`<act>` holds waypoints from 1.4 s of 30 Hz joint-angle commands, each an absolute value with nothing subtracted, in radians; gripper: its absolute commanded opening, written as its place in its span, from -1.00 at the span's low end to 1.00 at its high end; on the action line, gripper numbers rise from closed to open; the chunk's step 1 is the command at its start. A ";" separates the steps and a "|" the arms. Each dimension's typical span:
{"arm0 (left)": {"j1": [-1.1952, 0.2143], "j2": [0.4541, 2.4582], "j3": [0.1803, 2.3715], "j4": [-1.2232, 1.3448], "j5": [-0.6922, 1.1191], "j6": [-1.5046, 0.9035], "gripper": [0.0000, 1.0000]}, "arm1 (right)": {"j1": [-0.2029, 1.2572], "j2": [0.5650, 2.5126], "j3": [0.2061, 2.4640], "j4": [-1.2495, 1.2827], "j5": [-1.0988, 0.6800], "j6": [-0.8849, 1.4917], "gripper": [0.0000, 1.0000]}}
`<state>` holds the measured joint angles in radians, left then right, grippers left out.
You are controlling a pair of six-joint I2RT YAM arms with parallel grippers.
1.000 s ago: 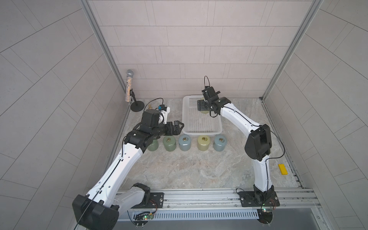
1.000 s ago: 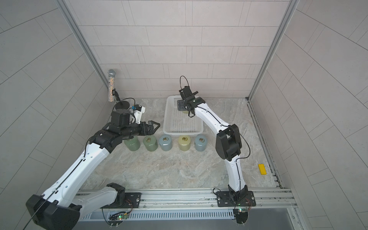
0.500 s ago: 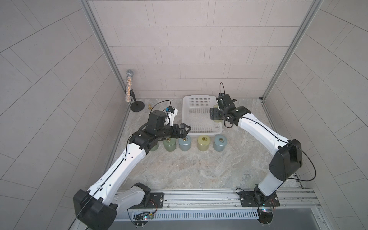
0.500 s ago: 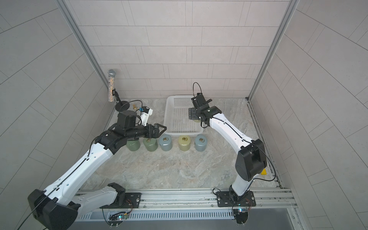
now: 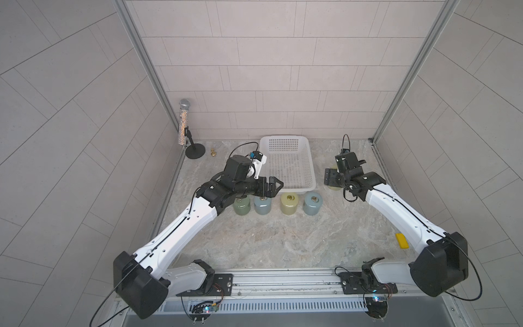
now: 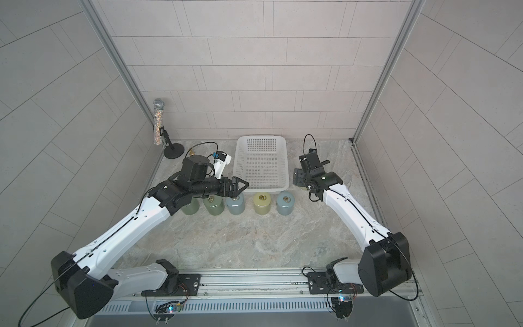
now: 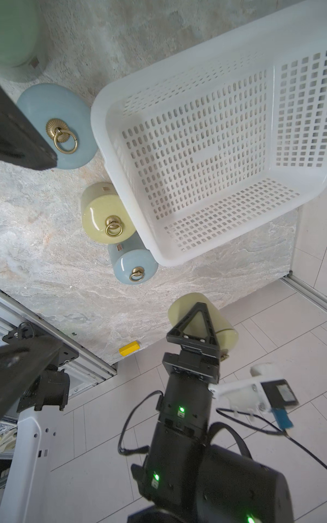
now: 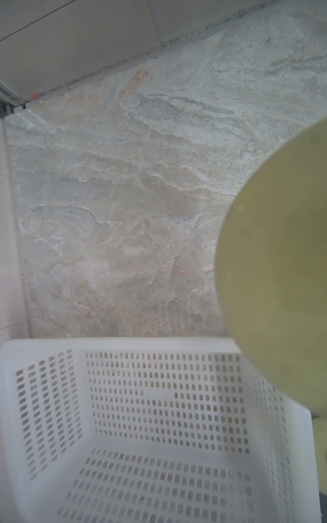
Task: Take the tea canister out of the basket
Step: Place the tea canister at the center of the board.
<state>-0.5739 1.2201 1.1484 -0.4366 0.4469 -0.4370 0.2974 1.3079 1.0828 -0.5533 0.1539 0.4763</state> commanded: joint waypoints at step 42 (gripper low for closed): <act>-0.700 1.172 1.154 -0.526 0.270 -0.429 1.00 | 0.256 1.403 0.686 -0.096 0.277 0.575 0.66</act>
<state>-0.6945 1.1763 1.1515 -0.5156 0.2787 -0.4294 0.2615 1.4029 0.6884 -0.1532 0.2371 0.5594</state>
